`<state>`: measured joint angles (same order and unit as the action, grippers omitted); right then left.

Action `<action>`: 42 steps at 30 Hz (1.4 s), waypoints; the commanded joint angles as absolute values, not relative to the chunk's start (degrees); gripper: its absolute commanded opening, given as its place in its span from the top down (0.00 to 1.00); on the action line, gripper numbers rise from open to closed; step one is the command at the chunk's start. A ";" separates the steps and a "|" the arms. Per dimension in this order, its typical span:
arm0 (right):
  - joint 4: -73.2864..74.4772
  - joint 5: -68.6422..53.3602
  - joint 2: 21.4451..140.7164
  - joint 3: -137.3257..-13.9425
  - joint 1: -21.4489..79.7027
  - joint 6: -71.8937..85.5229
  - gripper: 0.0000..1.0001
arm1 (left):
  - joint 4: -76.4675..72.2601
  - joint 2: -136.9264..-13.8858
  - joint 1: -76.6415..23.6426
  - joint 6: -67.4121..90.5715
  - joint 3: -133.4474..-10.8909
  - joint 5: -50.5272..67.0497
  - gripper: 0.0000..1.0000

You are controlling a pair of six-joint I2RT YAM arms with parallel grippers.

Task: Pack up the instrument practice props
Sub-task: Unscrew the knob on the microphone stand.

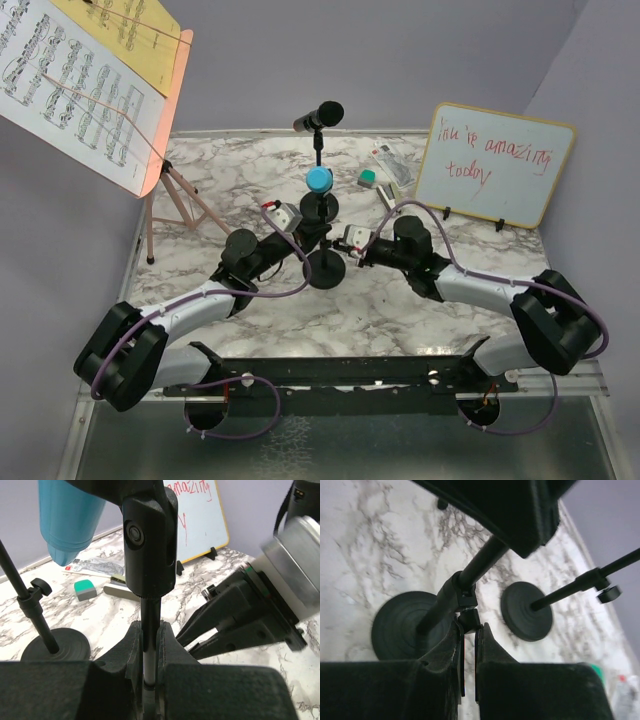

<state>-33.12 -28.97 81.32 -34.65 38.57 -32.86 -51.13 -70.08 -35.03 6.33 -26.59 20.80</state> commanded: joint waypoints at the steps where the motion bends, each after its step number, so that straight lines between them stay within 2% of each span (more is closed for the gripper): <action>1: -26.49 -16.79 80.94 -33.96 41.16 -57.29 0.99 | -47.09 -71.06 -35.80 6.43 -27.08 21.95 1.00; 5: -29.05 -11.15 79.03 -31.93 42.99 -66.24 0.99 | -46.72 -71.12 -35.69 6.20 -27.06 21.82 1.00; 11: -29.75 -7.00 77.86 -30.34 44.69 -71.63 0.99 | -45.83 -71.29 -35.17 6.33 -27.21 21.01 1.00; 15: -28.39 -7.01 76.24 -31.14 44.84 -66.14 0.84 | -45.38 -71.21 -34.90 5.99 -27.23 20.95 1.00; 21: -23.39 -10.99 72.10 -34.97 43.09 -34.33 0.56 | -44.94 -70.65 -34.53 4.82 -26.98 21.86 1.00; 28: -25.54 -11.56 69.35 -35.01 39.81 1.77 0.35 | -44.83 -71.26 -34.45 4.75 -27.40 22.58 1.00; 32: -24.27 -8.70 70.27 -36.87 38.35 20.07 0.29 | -44.74 -71.55 -34.45 4.86 -27.67 22.79 1.00; 42: -12.44 -1.68 75.64 -42.06 37.63 56.60 0.30 | -44.74 -71.07 -34.45 4.90 -27.68 22.73 1.00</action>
